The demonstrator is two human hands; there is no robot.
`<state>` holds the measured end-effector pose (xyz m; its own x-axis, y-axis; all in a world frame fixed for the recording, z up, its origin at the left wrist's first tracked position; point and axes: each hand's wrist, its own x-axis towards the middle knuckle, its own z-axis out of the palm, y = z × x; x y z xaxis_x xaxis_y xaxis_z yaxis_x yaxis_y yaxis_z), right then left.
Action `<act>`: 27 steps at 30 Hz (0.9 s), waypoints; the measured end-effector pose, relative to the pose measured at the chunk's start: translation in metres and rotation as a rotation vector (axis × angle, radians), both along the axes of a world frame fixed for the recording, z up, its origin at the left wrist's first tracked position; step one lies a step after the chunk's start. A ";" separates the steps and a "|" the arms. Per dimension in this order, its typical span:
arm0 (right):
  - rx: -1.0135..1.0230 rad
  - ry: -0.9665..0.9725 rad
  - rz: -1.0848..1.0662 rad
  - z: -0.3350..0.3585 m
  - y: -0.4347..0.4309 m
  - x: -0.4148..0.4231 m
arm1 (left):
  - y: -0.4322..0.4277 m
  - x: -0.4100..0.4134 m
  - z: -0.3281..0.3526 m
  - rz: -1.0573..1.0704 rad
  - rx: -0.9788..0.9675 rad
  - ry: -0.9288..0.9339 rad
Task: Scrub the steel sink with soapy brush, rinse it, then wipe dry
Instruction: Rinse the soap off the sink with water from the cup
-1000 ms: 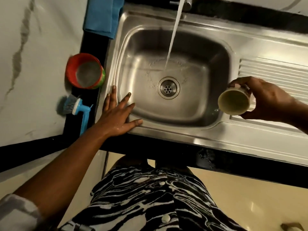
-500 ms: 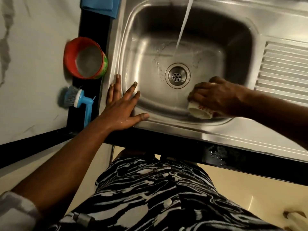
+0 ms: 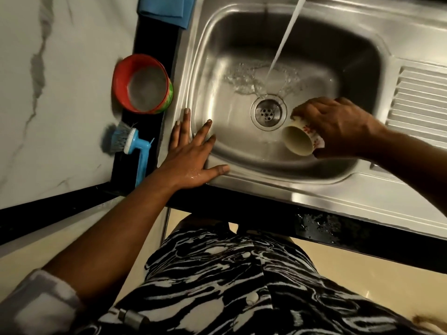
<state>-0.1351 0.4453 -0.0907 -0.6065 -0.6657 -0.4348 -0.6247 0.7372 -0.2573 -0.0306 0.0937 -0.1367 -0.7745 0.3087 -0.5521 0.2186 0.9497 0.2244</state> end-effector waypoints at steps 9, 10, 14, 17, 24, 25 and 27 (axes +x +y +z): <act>0.012 0.157 0.308 -0.007 -0.101 0.012 | 0.004 0.003 -0.003 0.080 0.014 0.012; -0.008 0.174 0.314 -0.008 -0.115 0.011 | 0.004 0.004 -0.003 0.100 0.033 0.021; -0.073 0.237 0.143 -0.011 -0.136 -0.001 | 0.004 0.006 -0.005 0.117 0.067 0.038; -0.171 0.154 -0.187 -0.011 -0.118 -0.006 | 0.003 0.003 -0.003 0.095 0.059 0.013; -0.410 0.096 -0.892 -0.013 -0.069 0.020 | 0.004 0.001 0.003 0.069 0.001 -0.032; -0.471 0.110 -0.934 -0.008 -0.066 0.026 | 0.005 0.001 0.003 0.070 -0.005 -0.034; -0.635 0.147 -1.003 0.006 -0.065 0.039 | 0.005 -0.001 0.005 0.067 -0.021 -0.030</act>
